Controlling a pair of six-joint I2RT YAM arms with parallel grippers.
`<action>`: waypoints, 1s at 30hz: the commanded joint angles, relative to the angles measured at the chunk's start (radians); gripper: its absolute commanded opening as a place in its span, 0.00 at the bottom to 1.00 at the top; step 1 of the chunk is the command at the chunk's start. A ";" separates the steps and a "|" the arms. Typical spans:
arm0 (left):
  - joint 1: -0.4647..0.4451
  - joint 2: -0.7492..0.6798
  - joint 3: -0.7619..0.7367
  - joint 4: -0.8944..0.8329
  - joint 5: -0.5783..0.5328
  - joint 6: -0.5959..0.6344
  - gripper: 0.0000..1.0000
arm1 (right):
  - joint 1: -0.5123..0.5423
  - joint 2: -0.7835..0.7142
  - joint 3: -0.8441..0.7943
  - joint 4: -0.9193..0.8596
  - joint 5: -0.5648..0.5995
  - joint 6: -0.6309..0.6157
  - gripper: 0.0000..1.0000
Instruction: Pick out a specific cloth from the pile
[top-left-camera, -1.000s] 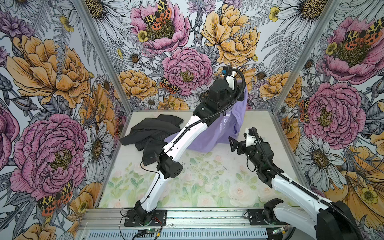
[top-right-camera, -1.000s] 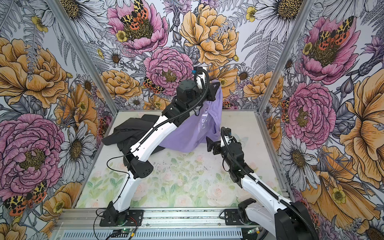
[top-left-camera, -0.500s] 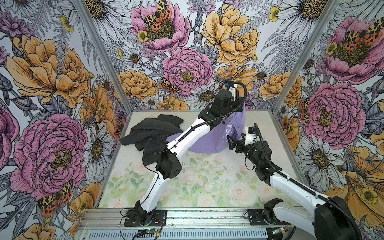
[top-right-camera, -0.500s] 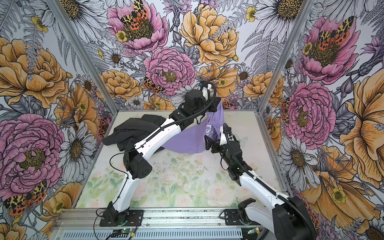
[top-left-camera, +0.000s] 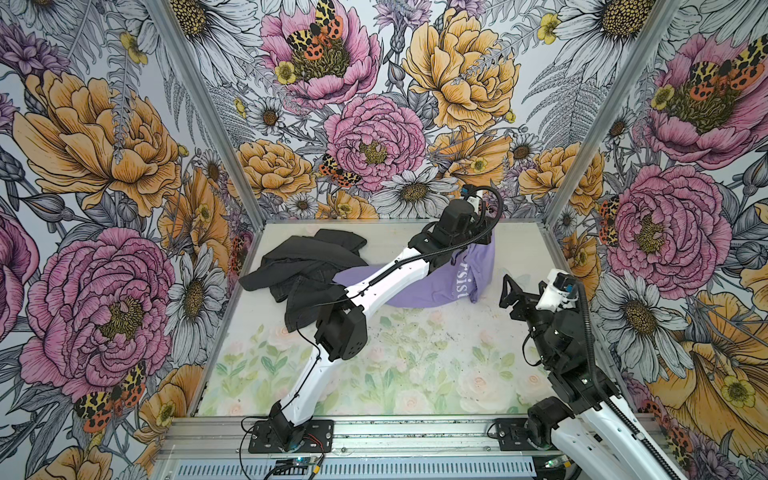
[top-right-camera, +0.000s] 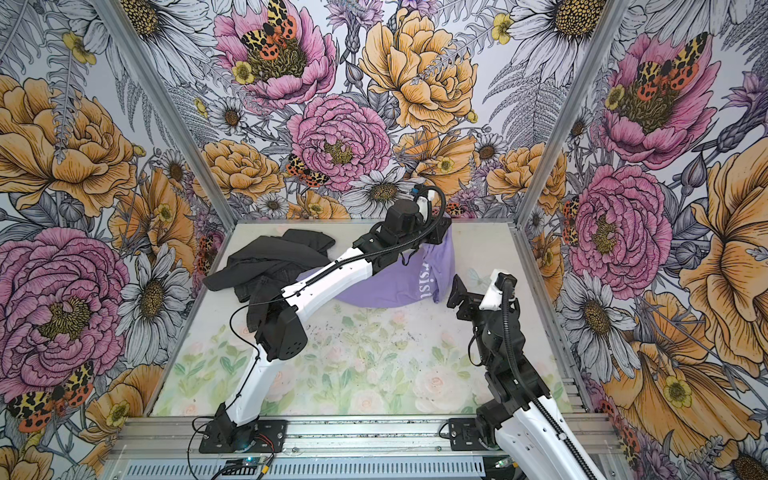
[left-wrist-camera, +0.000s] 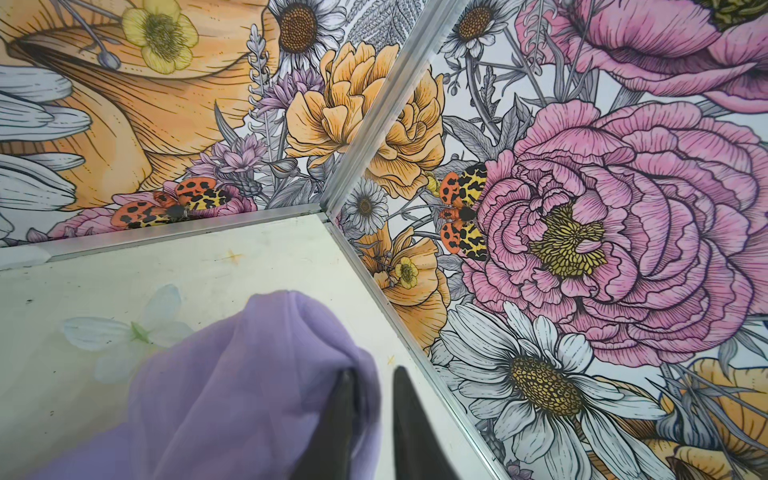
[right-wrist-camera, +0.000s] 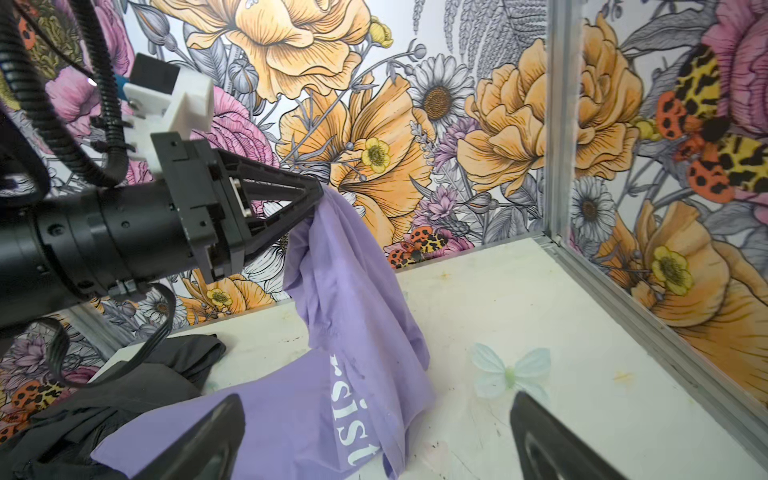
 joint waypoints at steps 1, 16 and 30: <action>-0.016 0.041 0.005 0.021 0.035 -0.006 0.60 | -0.007 -0.023 0.019 -0.139 0.066 0.037 0.99; 0.050 -0.652 -0.715 0.033 -0.117 0.184 0.99 | -0.015 0.210 0.194 -0.211 -0.008 -0.058 0.99; 0.163 -1.369 -1.269 -0.224 -0.162 0.379 0.99 | -0.168 0.878 0.587 -0.205 -0.233 -0.076 1.00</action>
